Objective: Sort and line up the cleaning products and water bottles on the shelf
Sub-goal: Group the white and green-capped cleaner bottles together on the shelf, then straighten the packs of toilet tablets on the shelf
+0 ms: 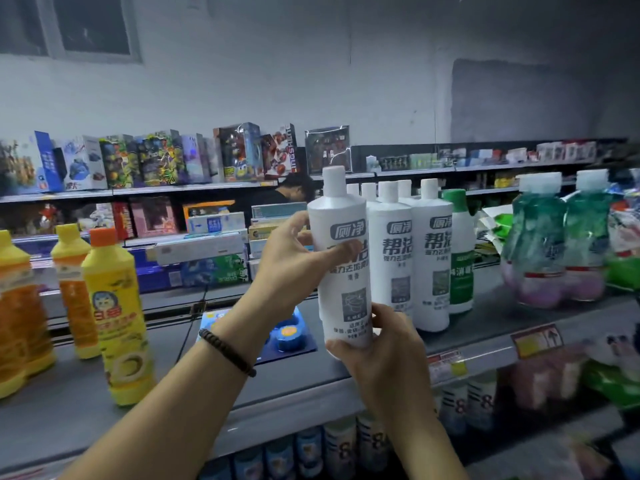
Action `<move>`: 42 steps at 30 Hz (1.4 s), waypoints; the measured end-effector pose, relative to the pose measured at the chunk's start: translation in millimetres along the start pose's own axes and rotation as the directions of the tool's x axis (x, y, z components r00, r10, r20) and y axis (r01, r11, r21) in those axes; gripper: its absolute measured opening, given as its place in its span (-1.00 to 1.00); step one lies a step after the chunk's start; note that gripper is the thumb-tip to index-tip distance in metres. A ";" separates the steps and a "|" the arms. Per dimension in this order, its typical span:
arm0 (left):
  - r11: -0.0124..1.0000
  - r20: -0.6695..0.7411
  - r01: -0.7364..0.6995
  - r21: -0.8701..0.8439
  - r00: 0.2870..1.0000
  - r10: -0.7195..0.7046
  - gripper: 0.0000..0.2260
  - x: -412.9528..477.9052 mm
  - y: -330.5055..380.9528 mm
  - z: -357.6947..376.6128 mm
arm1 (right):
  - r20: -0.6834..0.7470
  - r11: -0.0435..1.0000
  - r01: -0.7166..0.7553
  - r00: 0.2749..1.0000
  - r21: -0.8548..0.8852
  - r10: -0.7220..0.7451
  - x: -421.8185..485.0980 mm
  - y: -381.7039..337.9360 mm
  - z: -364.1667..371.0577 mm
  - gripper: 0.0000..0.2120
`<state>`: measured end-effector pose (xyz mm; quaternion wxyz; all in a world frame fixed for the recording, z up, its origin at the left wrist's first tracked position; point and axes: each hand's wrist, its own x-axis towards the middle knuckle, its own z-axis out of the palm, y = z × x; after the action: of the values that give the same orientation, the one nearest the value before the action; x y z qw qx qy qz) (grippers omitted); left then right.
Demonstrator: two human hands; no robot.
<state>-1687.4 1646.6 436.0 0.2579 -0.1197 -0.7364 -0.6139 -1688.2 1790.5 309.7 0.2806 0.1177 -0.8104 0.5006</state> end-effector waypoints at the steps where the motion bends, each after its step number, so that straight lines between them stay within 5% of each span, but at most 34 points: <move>1: 1.000 -0.006 0.013 0.012 1.000 -0.013 -0.44 3.9 -5.4 3.9 | 0.012 0.999 -0.011 1.000 -0.031 0.011 3.1 3.3 0.7 -0.48; 8: 0.995 -0.063 0.055 0.085 0.997 -0.050 -0.75 17.5 -26.5 16.4 | 0.047 0.979 -0.030 0.998 -0.200 0.040 19.5 16.4 5.8 -0.34; 17: 0.891 -0.055 0.146 0.430 0.989 -0.136 -0.51 3.9 -54.2 24.6 | 0.069 0.959 -0.054 0.995 -0.279 0.076 26.1 13.4 6.6 -0.32; 28: 0.881 -0.152 0.155 0.447 0.984 -0.096 -0.47 0.2 -72.0 36.9 | 0.110 0.961 -0.124 0.982 -0.246 0.155 41.4 16.6 8.3 -0.41; 38: 0.874 -0.074 0.105 0.474 0.994 -0.080 -0.49 -4.5 -76.5 32.6 | 0.109 0.977 -0.086 0.988 -0.194 0.109 32.5 19.4 9.8 -0.61; 42: 0.787 -0.082 0.123 0.605 0.992 -0.092 -0.51 -28.6 -64.1 1.5 | 0.100 0.987 0.028 0.995 -0.161 -0.012 24.0 4.1 11.8 -0.72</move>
<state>-1695.4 1638.0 366.7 0.2650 0.0265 -0.8938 -0.3608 -1713.6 1784.2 316.3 0.2539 0.1270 -0.8601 0.4239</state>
